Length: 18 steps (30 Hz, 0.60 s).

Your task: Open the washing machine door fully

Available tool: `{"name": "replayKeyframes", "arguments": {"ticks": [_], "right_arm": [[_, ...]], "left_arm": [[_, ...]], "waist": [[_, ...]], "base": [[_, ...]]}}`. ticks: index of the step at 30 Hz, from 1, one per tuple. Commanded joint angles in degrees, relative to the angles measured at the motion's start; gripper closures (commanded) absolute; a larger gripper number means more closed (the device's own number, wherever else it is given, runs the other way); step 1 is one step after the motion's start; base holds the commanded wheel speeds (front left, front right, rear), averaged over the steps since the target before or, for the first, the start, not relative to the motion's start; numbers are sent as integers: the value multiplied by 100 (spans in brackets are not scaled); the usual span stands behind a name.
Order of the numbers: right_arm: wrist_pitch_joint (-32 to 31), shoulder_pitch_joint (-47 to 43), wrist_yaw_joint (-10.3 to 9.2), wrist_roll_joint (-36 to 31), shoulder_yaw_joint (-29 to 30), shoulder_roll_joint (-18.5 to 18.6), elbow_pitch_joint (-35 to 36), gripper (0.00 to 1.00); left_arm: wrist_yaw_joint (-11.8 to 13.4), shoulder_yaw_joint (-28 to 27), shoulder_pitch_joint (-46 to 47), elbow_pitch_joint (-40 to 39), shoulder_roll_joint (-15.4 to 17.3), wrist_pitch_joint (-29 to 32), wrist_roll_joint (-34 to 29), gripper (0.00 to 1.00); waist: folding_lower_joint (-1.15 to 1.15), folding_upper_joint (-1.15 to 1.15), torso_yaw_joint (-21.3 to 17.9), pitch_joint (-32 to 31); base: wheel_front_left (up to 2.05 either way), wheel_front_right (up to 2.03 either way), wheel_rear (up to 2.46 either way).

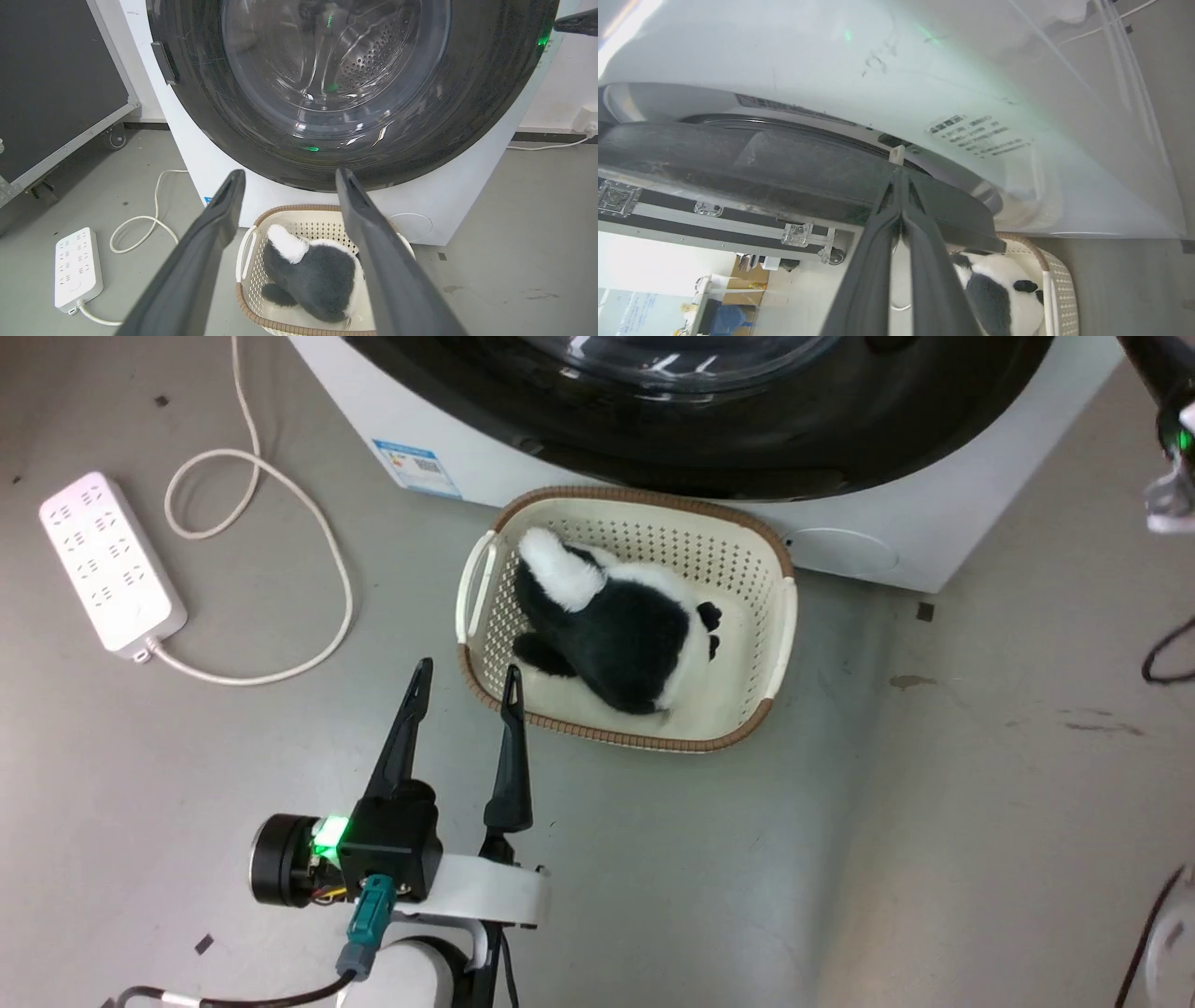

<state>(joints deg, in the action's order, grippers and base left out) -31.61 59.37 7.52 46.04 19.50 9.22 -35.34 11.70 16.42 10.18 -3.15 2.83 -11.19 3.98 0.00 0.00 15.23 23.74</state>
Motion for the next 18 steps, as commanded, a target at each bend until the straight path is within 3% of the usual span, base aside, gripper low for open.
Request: {"name": "replayKeyframes", "arguments": {"ticks": [1,18], "right_arm": [[-143,262,-1,130,84,-11,-159,100],[-1368,1394,-3,492,879,51,-1151,100]], "left_arm": [[49,59,120,-8,4,-63,31,0],[282,384,300,-25,5,-267,122,0]], "waist": [[0,0,42,49],[0,0,356,393]], "base": [[0,0,0],[0,0,0]]}}
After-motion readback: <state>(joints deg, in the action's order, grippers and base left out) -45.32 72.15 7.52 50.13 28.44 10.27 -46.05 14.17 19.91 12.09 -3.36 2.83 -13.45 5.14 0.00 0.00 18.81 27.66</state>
